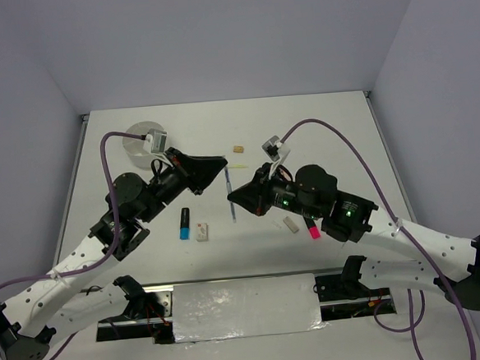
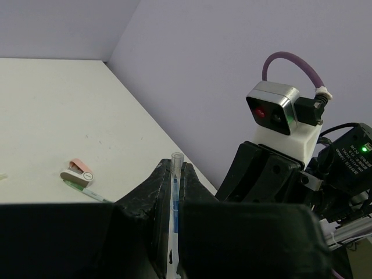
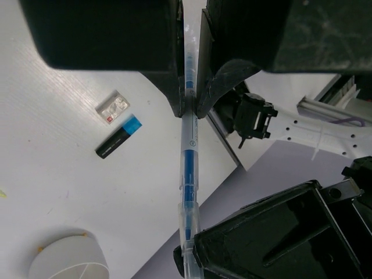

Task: Sort the stationery into containers
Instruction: Close the pen cap on the pen.

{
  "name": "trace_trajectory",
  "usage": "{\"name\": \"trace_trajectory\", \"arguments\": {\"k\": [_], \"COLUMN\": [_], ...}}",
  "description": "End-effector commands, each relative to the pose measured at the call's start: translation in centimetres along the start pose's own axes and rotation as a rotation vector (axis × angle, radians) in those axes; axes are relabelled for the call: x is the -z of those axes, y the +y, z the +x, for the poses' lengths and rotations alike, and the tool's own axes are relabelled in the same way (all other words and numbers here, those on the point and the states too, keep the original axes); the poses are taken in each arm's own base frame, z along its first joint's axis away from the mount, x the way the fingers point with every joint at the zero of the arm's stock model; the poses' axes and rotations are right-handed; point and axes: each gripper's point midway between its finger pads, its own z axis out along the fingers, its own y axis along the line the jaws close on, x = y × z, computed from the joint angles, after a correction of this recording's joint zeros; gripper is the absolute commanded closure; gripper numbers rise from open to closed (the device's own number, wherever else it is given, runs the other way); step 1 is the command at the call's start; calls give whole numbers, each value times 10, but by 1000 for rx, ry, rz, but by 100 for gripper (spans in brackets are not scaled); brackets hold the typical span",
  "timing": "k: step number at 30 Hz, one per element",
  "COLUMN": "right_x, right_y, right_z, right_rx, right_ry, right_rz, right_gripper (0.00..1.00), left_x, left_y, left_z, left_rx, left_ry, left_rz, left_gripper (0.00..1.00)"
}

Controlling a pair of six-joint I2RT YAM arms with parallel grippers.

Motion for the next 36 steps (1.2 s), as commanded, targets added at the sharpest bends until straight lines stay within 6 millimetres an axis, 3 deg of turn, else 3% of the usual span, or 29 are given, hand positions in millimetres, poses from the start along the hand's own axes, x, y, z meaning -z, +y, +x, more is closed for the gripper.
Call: {"name": "trace_trajectory", "arguments": {"k": [1, 7, 11, 13, 14, 17, 19, 27, 30, 32, 33, 35, 36], "right_x": [2, 3, 0, -3, -4, -5, -6, -9, -7, -10, -11, -12, -12], "right_y": [15, 6, 14, 16, 15, 13, 11, 17, 25, 27, 26, 26, 26], "right_z": [-37, -52, -56, -55, -54, -50, -48, -40, -31, -27, -25, -22, -22], "right_rx": [55, 143, 169, 168, 167, 161, 156, 160, 176, 179, 177, 174, 168], "right_ry": [-103, -140, -145, -140, -137, -129, -127, -100, -71, -55, -49, -39, -38], "right_rz": [-14, 49, 11, 2, -1, 3, 12, -37, -97, -111, -112, -116, -114], "right_gripper": [100, 100, 100, 100, 100, 100, 100, 100, 74, 70, 71, 96, 100], "left_x": [1, 3, 3, 4, 5, 7, 7, 6, 10, 15, 17, 20, 20], "left_y": [-5, -4, 0, 0, 1, -3, -3, -21, -37, -47, -53, -57, -56], "left_z": [4, 11, 19, 19, 19, 15, 15, 19, 20, 20, 19, 18, 18], "left_rx": [13, 21, 15, 11, 13, 2, -4, -38, -87, -100, -114, -117, -121], "left_ry": [29, 75, 120, 119, 115, 105, 107, 125, 135, 133, 125, 121, 121], "left_rz": [23, 10, -13, -12, -15, 2, 8, 120, 227, 284, 326, 345, 342], "left_gripper": [99, 84, 74, 62, 46, 40, 44, 95, 100, 100, 100, 100, 99]}}
